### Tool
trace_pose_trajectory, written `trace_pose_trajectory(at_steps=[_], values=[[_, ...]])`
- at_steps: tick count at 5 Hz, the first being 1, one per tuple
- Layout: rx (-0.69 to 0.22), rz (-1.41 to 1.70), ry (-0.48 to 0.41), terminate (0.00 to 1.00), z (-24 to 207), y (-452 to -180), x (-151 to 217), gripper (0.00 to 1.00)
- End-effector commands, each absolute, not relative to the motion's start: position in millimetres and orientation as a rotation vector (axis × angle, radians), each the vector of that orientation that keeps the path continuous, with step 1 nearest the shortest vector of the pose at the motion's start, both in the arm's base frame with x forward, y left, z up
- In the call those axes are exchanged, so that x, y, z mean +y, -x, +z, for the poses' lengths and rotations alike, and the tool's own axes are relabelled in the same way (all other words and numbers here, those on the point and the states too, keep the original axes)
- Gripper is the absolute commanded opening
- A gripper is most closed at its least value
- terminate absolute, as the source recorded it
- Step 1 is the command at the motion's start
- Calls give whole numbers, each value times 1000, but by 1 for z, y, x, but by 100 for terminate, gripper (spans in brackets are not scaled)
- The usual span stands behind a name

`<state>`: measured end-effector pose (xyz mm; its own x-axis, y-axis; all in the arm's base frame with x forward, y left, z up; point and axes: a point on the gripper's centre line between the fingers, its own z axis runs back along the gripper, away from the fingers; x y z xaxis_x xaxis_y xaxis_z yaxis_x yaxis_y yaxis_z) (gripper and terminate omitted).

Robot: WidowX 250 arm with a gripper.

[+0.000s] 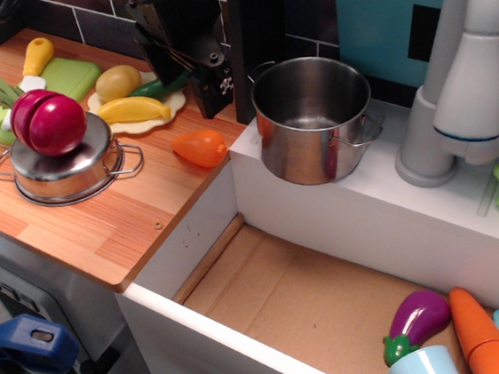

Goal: Put carrot in pot or pan

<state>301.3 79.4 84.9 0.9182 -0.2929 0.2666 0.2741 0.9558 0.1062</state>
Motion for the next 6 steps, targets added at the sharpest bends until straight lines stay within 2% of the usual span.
trace_pose_trajectory(at_steps=[1, 6], values=[[-284, -292, -67, 0, 85, -301, 79, 100], [-294, -355, 25, 0, 42, -312, 87, 100]])
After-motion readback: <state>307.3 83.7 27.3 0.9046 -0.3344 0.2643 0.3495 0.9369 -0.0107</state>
